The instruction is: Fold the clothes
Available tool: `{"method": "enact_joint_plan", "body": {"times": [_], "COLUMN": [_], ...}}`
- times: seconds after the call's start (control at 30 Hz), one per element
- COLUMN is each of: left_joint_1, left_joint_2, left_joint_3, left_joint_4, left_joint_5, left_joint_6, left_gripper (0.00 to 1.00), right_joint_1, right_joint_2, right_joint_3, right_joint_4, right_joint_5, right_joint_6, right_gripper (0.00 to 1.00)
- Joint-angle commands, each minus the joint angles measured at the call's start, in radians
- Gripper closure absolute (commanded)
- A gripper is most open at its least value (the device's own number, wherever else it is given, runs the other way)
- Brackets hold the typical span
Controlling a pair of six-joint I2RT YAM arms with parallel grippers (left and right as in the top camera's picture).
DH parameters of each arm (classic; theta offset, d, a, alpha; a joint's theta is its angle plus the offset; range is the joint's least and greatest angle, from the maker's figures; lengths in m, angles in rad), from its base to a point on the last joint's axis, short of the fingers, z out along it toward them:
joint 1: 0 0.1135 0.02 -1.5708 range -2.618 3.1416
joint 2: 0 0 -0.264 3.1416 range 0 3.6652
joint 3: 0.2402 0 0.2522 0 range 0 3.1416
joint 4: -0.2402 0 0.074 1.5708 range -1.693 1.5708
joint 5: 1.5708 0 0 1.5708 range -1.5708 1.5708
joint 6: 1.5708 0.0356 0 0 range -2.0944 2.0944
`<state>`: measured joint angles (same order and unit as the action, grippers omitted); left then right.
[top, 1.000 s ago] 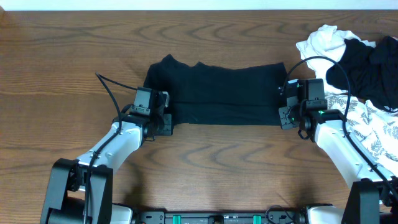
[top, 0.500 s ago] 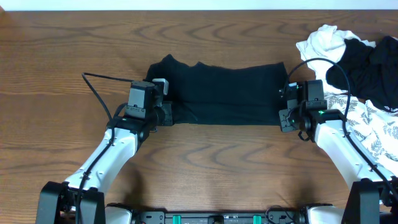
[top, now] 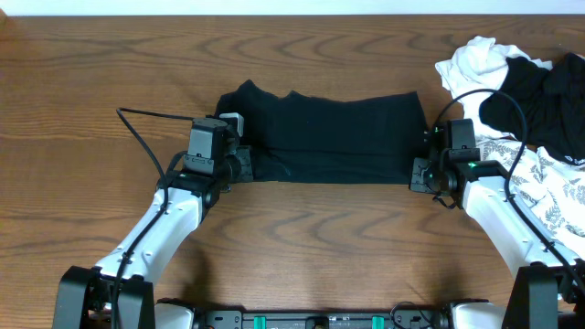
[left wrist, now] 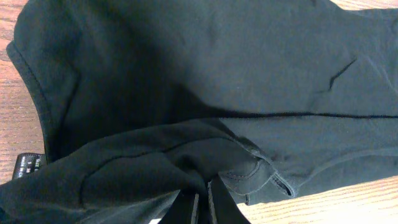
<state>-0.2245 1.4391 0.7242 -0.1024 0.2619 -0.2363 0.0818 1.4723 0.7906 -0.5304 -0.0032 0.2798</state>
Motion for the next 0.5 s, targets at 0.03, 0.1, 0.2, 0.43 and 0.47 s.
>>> {"method": "enact_joint_plan", "body": {"times": [0.03,0.1,0.2,0.43,0.47], "left_joint_1": [-0.002,-0.002,-0.002,-0.002,-0.002], "left_joint_2": [0.0,0.0,0.0,0.0,0.0], "left_joint_3": [0.002,0.002,0.002,0.002,0.002], "left_joint_4": [0.0,-0.001,-0.002,-0.013,-0.015], "left_joint_5": [-0.012,-0.012,-0.012,-0.012,-0.012], "left_joint_6": [-0.006,-0.006,-0.006,-0.006,-0.006], "left_gripper": [0.94,0.94,0.94,0.94,0.94], "right_joint_1": [0.005,0.005,0.005,0.005,0.005], "right_joint_2": [0.021,0.039,0.066,0.097,0.097], "right_joint_3": [-0.002,-0.002,-0.002,-0.002,-0.002], "right_joint_4": [-0.006,-0.001,0.001,0.055,0.064], "right_joint_5": [0.007,0.008,0.034,0.045,0.045], "right_joint_6": [0.178,0.208,0.254,0.301,0.312], "right_gripper": [0.82,0.79,0.79,0.8,0.8]}}
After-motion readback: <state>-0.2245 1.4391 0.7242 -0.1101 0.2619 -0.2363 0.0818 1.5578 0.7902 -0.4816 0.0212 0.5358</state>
